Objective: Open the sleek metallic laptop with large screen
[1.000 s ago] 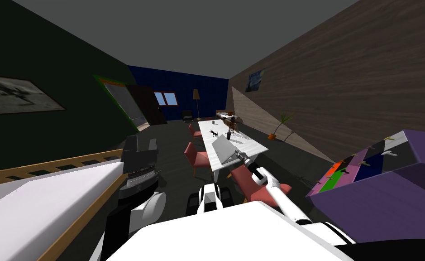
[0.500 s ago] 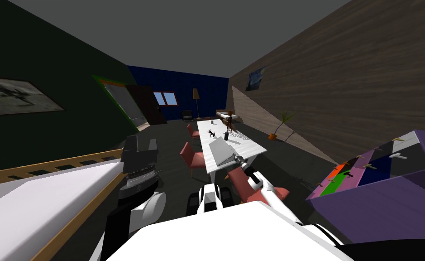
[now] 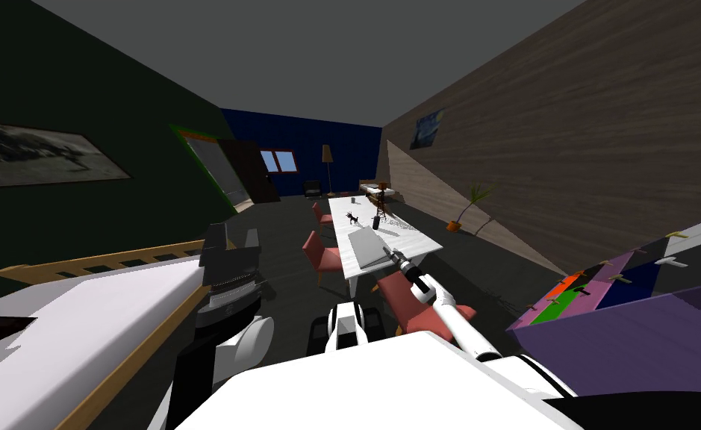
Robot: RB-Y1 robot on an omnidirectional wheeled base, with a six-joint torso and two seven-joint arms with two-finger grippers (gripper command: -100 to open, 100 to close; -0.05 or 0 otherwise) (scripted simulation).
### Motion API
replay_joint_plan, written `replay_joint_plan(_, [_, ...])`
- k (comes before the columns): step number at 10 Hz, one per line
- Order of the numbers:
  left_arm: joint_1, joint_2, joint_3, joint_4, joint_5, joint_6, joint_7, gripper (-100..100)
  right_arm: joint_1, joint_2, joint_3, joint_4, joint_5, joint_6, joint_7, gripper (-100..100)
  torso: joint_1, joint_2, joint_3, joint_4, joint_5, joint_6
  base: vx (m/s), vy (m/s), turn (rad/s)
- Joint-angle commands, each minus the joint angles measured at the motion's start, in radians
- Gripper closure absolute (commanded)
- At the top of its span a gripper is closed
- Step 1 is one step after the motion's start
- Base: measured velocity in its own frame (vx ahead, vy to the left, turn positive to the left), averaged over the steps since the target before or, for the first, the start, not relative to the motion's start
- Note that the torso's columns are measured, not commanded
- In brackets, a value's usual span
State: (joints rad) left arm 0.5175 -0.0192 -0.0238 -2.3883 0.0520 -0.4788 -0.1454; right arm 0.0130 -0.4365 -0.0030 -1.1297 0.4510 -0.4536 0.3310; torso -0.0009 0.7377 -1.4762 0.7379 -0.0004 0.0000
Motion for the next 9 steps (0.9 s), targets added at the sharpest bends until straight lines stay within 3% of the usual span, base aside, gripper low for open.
replay_joint_plan(1, [0.000,0.000,0.000,0.000,0.000,0.000,0.000,0,-0.023,-0.041,0.010,-0.019,-0.005,0.045,-0.049,-100,0.000,-0.001,-0.001,0.000,0.000,0.000,-0.062,0.020,0.054])
replay_joint_plan(3, [0.000,0.000,0.000,0.000,0.000,0.000,0.000,0,-0.024,-0.051,0.012,-0.027,-0.007,0.051,-0.057,-100,0.001,0.000,0.000,0.000,0.000,0.000,-0.039,0.015,0.033])
replay_joint_plan(4, [0.000,0.000,0.000,0.000,0.000,0.000,0.000,0,-0.024,-0.053,0.013,-0.029,-0.007,0.056,-0.061,0,0.000,-0.001,-0.001,0.000,0.000,0.000,0.000,0.000,0.000])
replay_joint_plan(9, [0.000,0.000,0.000,0.000,0.000,0.000,0.000,0,-0.024,-0.053,0.013,-0.028,-0.007,0.055,-0.061,0,0.001,0.001,0.000,0.000,0.000,0.000,0.000,0.000,0.000])
